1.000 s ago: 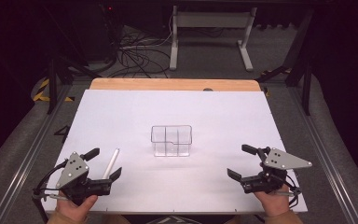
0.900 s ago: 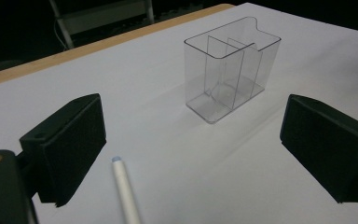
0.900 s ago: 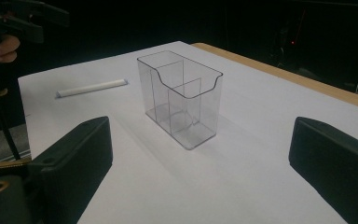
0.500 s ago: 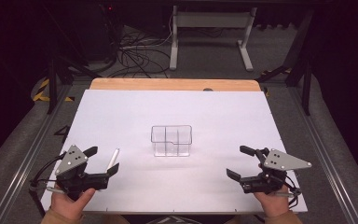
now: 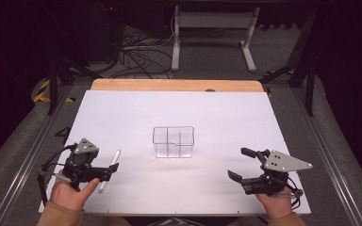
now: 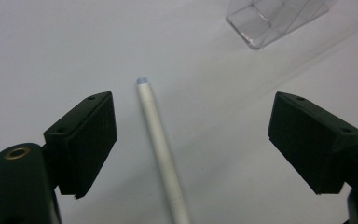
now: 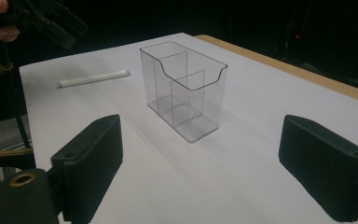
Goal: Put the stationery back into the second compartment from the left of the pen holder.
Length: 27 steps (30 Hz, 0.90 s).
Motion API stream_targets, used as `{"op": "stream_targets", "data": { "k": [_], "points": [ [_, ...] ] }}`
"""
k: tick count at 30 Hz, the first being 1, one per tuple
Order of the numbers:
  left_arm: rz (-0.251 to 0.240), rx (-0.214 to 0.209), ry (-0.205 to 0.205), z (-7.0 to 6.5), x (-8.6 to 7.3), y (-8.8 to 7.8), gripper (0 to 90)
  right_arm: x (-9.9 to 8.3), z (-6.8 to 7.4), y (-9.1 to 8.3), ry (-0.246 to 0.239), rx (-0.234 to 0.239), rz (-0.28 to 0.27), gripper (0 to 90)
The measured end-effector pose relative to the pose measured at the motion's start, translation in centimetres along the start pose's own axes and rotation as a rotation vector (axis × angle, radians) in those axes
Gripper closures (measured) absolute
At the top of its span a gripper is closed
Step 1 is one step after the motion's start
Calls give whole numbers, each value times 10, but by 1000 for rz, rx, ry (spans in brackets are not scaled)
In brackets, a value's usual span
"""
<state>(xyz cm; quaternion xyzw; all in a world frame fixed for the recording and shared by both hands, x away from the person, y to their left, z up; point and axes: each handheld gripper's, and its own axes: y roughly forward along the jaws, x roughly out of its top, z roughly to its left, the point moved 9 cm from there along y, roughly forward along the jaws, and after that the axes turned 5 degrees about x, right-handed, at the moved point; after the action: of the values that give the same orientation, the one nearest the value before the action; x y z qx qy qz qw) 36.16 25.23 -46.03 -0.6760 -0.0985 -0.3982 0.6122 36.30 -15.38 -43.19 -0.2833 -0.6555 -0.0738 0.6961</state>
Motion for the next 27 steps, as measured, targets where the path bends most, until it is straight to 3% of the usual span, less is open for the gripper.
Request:
{"op": "stream_targets", "data": {
  "k": [5, 9, 12, 14, 19, 24, 27],
  "points": [
    [54, -4, -26, 2, -1, 10, 175, 0, -1, -1, 0, -2, -1, 149],
    [103, 18, -12, 4, -2, 17, 177, 0, 0, -1, -2, 0, 1, 149],
    [148, 58, 33, 7, -4, 23, 204, -1, 0, 0, -4, 0, 7, 154],
    [166, 64, 37, 8, -5, 26, 204, -2, 0, 0, -8, 1, 13, 156],
    [164, 49, 13, 10, -3, 32, 204, -2, 0, 1, -9, 2, 16, 158],
    [157, -3, -13, 8, -1, 33, 209, -3, 0, 0, -10, 4, 16, 159],
    [160, -10, -21, 7, -2, 35, 228, -2, 0, 0, -10, 5, 14, 159]
  ]
}}
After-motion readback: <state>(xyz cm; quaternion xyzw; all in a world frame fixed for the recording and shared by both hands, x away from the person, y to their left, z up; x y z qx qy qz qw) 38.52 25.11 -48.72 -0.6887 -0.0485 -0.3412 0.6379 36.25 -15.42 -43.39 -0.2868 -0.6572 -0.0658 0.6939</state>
